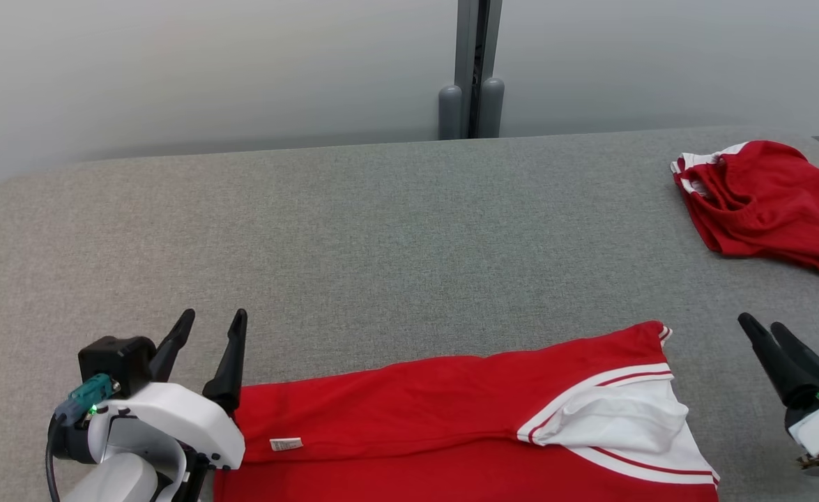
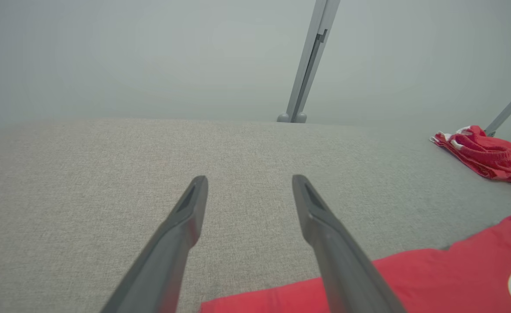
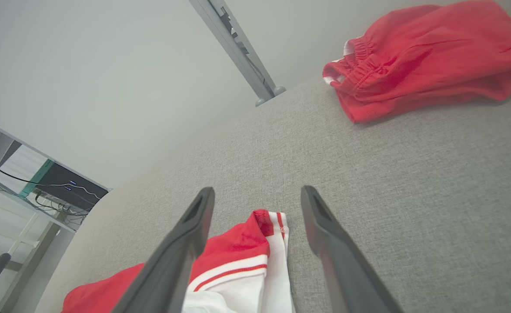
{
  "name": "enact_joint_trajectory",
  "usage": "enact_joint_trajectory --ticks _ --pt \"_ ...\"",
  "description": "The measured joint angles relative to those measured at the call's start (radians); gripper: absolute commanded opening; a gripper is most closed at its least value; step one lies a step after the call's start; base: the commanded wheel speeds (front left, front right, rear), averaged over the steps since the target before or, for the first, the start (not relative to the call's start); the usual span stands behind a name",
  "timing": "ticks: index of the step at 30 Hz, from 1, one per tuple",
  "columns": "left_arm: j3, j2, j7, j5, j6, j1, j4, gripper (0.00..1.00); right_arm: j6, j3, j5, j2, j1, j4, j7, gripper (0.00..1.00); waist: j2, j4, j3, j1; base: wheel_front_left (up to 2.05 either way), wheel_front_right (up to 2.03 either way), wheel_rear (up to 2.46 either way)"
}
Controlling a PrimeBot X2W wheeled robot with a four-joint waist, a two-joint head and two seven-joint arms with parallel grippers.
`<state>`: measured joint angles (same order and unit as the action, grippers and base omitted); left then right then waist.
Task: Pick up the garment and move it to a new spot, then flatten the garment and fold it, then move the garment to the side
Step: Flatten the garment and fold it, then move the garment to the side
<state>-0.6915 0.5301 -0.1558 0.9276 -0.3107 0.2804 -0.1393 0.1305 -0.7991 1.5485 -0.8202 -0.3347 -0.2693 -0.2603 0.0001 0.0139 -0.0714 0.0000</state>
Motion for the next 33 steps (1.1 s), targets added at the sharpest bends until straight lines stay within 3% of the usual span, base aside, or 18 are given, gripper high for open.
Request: enact_joint_trajectory --ticks 7,10,13,18,24,33 --pt "0.030 -0.039 -0.091 -0.065 -0.018 -0.005 -0.028 1.00 0.000 0.191 -0.248 0.172 0.097 -0.060 0.000 1.00 0.0000 -0.016 -0.001 0.0000 0.00 0.00 0.00" --pt "0.068 -0.060 -0.102 -0.081 -0.019 -0.009 -0.033 1.00 0.000 0.341 -0.418 0.247 0.143 -0.061 0.000 1.00 0.0000 -0.024 0.003 0.0000 0.00 0.00 0.00" --pt "0.108 -0.085 -0.106 -0.103 -0.015 -0.035 -0.035 1.00 0.000 0.532 -0.571 0.366 0.199 0.016 -0.001 1.00 0.0000 -0.029 0.005 0.0000 0.00 0.00 0.00" --pt "0.209 -0.144 -0.109 -0.184 0.017 -0.081 -0.028 1.00 0.000 0.704 -0.789 0.514 0.303 0.120 -0.001 1.00 0.0000 -0.027 0.008 0.0000 0.00 0.00 0.00" --pt "0.298 -0.202 -0.109 -0.268 0.080 -0.139 -0.053 1.00 0.000 0.724 -0.873 0.577 0.349 0.110 -0.001 1.00 0.0000 -0.023 0.013 0.0000 0.00 0.00 0.00" --pt "0.378 -0.272 -0.109 -0.346 0.156 -0.156 -0.095 1.00 0.000 0.644 -0.793 0.576 0.310 -0.131 0.006 1.00 0.0000 -0.027 0.017 0.0000 0.00 0.00 0.00"
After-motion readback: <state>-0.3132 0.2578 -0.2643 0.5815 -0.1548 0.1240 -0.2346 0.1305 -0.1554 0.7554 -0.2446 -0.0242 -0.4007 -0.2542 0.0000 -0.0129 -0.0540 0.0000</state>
